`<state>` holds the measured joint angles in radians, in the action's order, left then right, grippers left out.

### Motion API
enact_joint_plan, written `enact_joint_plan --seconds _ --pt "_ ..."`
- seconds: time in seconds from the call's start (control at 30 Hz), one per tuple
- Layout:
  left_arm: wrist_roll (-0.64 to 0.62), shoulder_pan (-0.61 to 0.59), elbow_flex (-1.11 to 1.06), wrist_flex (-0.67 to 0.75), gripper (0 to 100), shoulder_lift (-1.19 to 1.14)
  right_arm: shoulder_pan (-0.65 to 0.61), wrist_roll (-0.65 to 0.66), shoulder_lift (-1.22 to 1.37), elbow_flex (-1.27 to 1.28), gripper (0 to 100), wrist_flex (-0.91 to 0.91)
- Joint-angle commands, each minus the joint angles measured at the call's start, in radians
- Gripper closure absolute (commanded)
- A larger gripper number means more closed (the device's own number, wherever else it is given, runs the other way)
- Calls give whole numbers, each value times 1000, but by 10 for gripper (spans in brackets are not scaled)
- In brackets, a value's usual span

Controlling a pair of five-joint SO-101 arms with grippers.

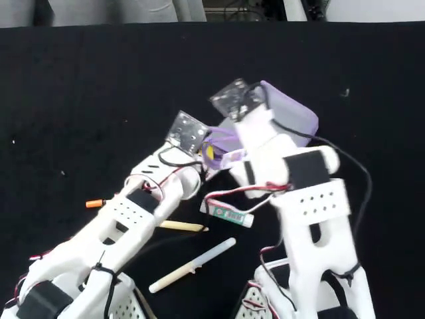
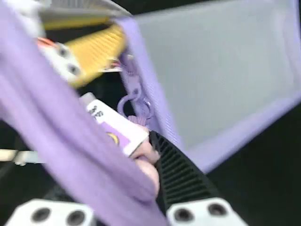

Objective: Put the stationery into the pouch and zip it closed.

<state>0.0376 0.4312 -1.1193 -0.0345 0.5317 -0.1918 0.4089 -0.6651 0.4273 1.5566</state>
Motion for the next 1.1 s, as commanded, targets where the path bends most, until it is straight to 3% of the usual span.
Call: enact_joint_plan --seconds 0.0,0.6,0.9,1.07 --pt "3 -70 42 -28 972 6 120 48 -8 -58 986 14" --pt "3 -159 82 -68 972 8 376 140 -8 -62 986 14" --pt "3 -147 76 -68 972 8 373 141 -8 -65 986 14" --pt "-37 -136 76 -68 970 6 307 135 -8 -127 986 74"
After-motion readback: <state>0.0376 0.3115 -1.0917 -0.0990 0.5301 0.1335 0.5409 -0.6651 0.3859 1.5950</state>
